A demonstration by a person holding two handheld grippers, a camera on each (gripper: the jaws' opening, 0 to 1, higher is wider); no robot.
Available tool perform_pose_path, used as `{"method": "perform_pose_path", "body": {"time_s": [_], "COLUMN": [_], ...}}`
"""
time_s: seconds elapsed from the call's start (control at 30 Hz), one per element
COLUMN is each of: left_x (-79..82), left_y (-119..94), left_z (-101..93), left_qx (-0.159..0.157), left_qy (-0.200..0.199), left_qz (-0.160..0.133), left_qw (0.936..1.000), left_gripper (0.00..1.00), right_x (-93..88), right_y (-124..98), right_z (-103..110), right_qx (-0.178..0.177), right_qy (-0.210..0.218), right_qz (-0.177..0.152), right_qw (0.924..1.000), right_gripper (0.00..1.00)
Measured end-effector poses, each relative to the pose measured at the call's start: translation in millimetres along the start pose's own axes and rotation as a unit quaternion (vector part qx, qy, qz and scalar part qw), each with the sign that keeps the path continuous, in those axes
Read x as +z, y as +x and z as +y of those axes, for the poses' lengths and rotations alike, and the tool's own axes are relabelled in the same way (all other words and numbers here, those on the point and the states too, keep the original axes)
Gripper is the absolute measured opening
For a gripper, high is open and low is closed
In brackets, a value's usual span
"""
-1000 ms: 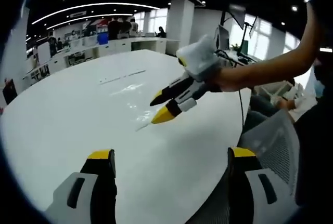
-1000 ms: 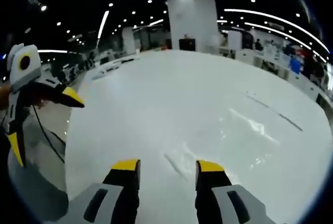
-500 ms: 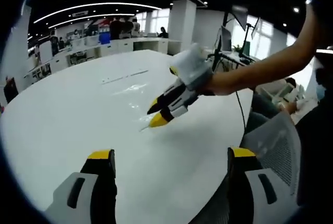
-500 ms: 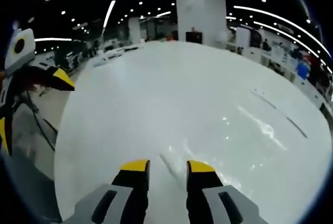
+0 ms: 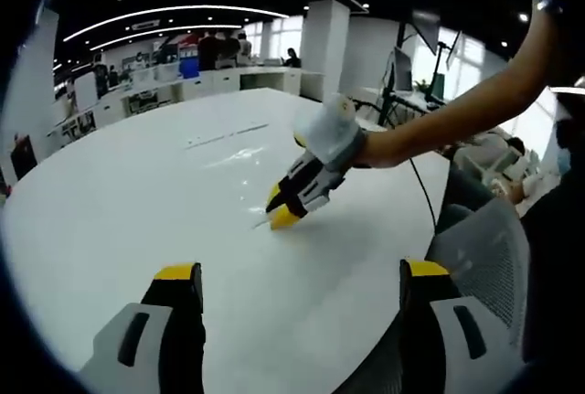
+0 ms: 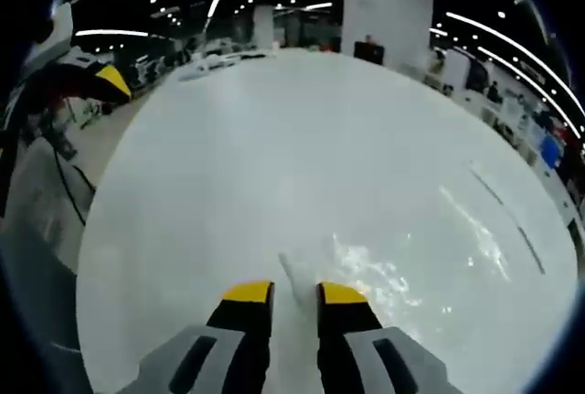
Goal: Open the resealable bag by pulling the two sides of the seal apart until the entire bag opening is separated and visibly accessible.
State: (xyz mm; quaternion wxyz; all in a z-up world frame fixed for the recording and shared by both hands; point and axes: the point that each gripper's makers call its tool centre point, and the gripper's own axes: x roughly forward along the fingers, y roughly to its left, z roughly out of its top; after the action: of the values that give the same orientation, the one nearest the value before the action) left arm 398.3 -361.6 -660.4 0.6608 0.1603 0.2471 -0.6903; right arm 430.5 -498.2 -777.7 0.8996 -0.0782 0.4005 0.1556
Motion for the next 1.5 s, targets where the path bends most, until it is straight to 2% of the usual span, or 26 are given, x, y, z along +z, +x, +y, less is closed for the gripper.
{"method": "perform_pose_path", "body": {"time_s": [0.2, 0.33, 0.53, 0.6, 0.67, 0.9, 1.17, 1.33, 1.5], "left_x": [-3.0, -3.3, -4.3, 2.3, 1.7, -3.2, -0.8, 2.1, 1.9], "left_y": [1, 1, 0, -2, -3, 2, 8, 15, 22], "left_z": [-0.2, -2.8, -2.7, 6.6, 5.9, 6.0, 4.4, -4.9, -11.9], "left_qx": [0.001, -0.002, 0.000, 0.031, 0.028, 0.028, 0.031, 0.005, -0.006], "left_qy": [-0.004, -0.003, 0.002, 0.019, 0.024, 0.049, 0.120, 0.121, 0.147], "left_qz": [0.003, 0.003, 0.006, -0.014, -0.011, 0.005, 0.021, 0.017, 0.027], "left_qw": [1.0000, 1.0000, 1.0000, 0.9992, 0.9993, 0.9984, 0.9921, 0.9925, 0.9888], "left_gripper": [0.87, 0.87, 0.86, 0.80, 0.77, 0.78, 0.69, 0.62, 0.55], "right_x": [2.2, 3.2, 3.2, 4.2, 5.1, 4.5, 4.4, 3.1, 3.4], "right_y": [2, 3, -1, -5, -9, -22, -40, -51, -64], "right_z": [-1, 0, 2, 5, 8, 19, 38, 53, 68], "right_qx": [0.001, -0.002, 0.005, 0.011, 0.015, 0.023, 0.039, 0.052, 0.063], "right_qy": [-0.029, -0.062, -0.074, -0.075, -0.078, -0.079, -0.088, -0.094, -0.094], "right_qz": [-0.003, 0.001, 0.003, 0.002, 0.000, -0.005, -0.013, -0.014, -0.023], "right_qw": [0.9996, 0.9981, 0.9972, 0.9971, 0.9969, 0.9966, 0.9953, 0.9941, 0.9933], "right_gripper": [0.03, 0.01, 0.01, 0.01, 0.01, 0.01, 0.01, 0.01, 0.01]}}
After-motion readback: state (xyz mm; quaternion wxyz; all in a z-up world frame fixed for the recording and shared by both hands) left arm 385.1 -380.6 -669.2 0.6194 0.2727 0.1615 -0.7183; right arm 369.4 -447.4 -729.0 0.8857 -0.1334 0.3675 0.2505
